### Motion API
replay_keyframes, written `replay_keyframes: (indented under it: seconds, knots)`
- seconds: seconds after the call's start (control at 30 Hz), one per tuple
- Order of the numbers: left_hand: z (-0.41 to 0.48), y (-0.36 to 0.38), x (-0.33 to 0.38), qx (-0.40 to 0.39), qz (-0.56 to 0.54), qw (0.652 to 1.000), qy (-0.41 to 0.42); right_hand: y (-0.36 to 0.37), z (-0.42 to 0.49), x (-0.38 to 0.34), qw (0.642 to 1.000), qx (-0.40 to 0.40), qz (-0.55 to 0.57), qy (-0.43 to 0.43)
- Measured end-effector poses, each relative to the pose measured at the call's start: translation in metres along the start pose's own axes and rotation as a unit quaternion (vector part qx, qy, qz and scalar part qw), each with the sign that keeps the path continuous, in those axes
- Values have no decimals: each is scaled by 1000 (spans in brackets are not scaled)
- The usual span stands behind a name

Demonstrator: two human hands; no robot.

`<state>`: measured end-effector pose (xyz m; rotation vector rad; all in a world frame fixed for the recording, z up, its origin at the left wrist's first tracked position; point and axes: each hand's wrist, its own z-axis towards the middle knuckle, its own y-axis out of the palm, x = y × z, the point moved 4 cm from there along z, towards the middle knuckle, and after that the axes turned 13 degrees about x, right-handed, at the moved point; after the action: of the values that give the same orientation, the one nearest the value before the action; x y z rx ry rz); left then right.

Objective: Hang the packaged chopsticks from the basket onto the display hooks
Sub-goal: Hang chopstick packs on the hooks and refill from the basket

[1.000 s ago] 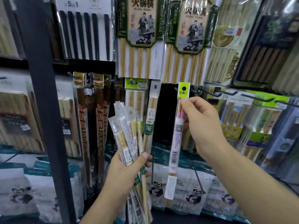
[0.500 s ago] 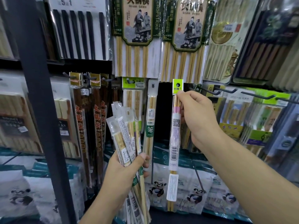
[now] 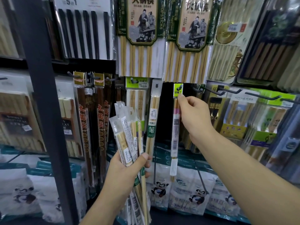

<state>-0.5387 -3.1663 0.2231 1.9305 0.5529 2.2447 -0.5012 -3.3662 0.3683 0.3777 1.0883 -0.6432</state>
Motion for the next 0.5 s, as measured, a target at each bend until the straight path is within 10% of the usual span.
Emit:
replay_keyframes:
  seconds: [0.2, 0.5]
  knots:
    - [0, -2, 3, 19, 2, 1000, 5, -12, -14, 19, 999, 18, -49, 17]
    - [-7, 6, 10, -34, -28, 999, 25, 21, -77, 14, 963, -265, -46, -16]
